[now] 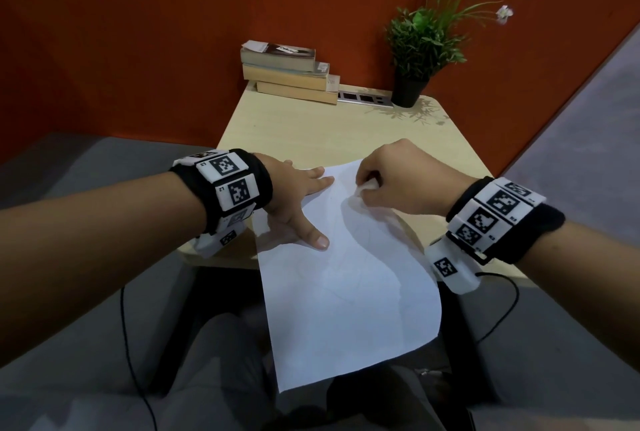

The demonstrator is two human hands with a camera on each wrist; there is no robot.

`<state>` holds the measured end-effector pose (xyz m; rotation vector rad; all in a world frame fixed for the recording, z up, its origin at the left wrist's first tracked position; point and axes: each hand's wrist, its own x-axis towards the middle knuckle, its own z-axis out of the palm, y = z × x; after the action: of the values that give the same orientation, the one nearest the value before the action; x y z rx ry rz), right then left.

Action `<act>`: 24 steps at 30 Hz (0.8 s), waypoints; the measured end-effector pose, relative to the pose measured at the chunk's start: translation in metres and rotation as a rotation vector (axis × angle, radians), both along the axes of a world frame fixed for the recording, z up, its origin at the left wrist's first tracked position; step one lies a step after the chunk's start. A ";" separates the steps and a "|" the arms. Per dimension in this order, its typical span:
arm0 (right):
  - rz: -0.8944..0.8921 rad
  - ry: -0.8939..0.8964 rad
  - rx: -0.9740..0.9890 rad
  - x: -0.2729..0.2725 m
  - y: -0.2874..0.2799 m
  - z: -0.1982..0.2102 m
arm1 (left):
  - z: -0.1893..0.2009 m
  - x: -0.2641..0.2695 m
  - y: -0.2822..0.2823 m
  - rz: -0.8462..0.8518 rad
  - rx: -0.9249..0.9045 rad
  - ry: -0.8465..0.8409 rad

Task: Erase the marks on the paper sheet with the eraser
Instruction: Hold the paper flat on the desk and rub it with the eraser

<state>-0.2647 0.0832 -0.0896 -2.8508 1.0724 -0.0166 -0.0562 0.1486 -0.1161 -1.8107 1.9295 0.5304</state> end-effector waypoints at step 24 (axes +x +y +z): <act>0.014 0.077 0.040 0.012 -0.010 -0.014 | -0.001 -0.021 -0.002 0.004 0.010 0.026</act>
<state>-0.2532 0.0729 -0.1031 -2.8448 1.0541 0.1156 -0.0768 0.1462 -0.1171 -1.8098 1.9377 0.5672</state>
